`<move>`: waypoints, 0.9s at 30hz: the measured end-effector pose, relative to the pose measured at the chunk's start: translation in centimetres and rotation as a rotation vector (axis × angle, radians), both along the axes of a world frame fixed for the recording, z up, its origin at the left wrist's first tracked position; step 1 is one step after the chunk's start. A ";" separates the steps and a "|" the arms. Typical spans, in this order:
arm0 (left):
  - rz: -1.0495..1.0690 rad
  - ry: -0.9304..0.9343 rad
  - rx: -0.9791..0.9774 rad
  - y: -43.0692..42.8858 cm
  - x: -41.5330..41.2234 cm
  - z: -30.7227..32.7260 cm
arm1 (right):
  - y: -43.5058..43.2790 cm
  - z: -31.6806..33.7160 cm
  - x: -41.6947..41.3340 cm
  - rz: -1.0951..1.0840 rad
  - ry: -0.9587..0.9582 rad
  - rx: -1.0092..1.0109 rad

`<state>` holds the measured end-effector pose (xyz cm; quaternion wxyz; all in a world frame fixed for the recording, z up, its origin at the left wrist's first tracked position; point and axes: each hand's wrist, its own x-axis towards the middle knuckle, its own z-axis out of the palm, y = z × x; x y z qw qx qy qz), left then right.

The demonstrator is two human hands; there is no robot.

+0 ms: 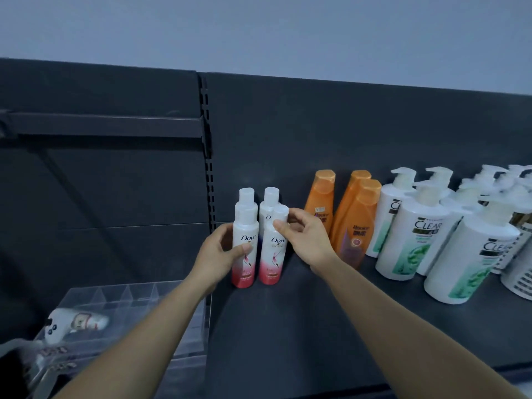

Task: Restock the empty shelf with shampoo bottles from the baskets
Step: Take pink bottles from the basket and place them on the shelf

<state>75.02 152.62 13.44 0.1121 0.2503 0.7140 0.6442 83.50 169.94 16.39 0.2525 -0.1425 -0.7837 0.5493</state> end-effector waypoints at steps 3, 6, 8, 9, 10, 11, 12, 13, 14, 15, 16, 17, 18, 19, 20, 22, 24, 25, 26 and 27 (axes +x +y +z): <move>-0.016 0.013 -0.004 0.2 -0.5 -0.2 | 0.2 -0.2 -1.0 -0.024 -0.004 0.057; -0.014 0.059 -0.021 0.4 -1.0 -0.4 | 0.4 -0.3 -1.7 -0.043 -0.001 0.107; -0.001 0.100 -0.044 0.5 -1.2 -0.5 | 0.3 -0.3 -1.8 -0.041 -0.001 0.139; 0.007 0.122 -0.058 0.5 -1.2 -0.5 | 0.2 -0.3 -1.9 -0.039 0.002 0.160; 0.017 0.149 -0.075 0.6 -1.2 -0.5 | 0.2 -0.4 -1.9 -0.039 0.006 0.180; 0.026 0.177 -0.094 0.7 -1.2 -0.5 | 0.0 -0.4 -1.9 -0.045 0.009 0.195; 0.037 0.202 -0.116 0.8 -1.2 -0.5 | -0.1 -0.4 -2.0 -0.053 0.013 0.204; 0.048 0.228 -0.139 0.9 -1.2 -0.6 | -0.2 -0.5 -1.9 -0.062 0.018 0.213; 0.059 0.255 -0.160 0.9 -1.1 -0.6 | -0.3 -0.5 -1.9 -0.071 0.024 0.223; 0.065 0.280 -0.179 0.9 -1.1 -0.5 | -0.5 -0.5 -1.8 -0.083 0.032 0.235; 0.068 0.304 -0.195 0.9 -1.0 -0.4 | -0.6 -0.6 -1.7 -0.096 0.038 0.244; 0.069 0.324 -0.210 0.9 -0.9 -0.3 | -0.8 -0.5 -1.6 -0.107 0.043 0.256; 0.072 0.343 -0.226 0.9 -0.8 -0.2 | -1.0 -0.5 -1.5 -0.119 0.044 0.268; 0.080 0.357 -0.247 0.8 -0.7 -0.2 | -1.1 -0.5 -1.3 -0.129 0.038 0.282; 0.097 0.369 -0.271 0.8 -0.7 -0.1 | -1.3 -0.4 -1.2 -0.138 0.029 0.295; 0.140 0.429 -0.307 0.7 -0.4 0.4 | -1.4 -0.4 -0.8 -0.166 0.007 0.325; 0.187 0.584 -0.306 0.5 0.3 1.2 | -1.5 -0.4 0.0 -0.198 -0.023 0.358; 0.208 0.691 -0.304 0.5 0.5 1.7 | -1.5 -0.4 0.5 -0.218 -0.043 0.377; 0.221 0.796 -0.306 0.6 0.9 2.1 | -1.5 -0.3 1.1 -0.242 -0.063 0.403; 0.217 0.882 -0.316 0.8 1.2 2.6 | -1.4 -0.3 1.8 -0.266 -0.085 0.448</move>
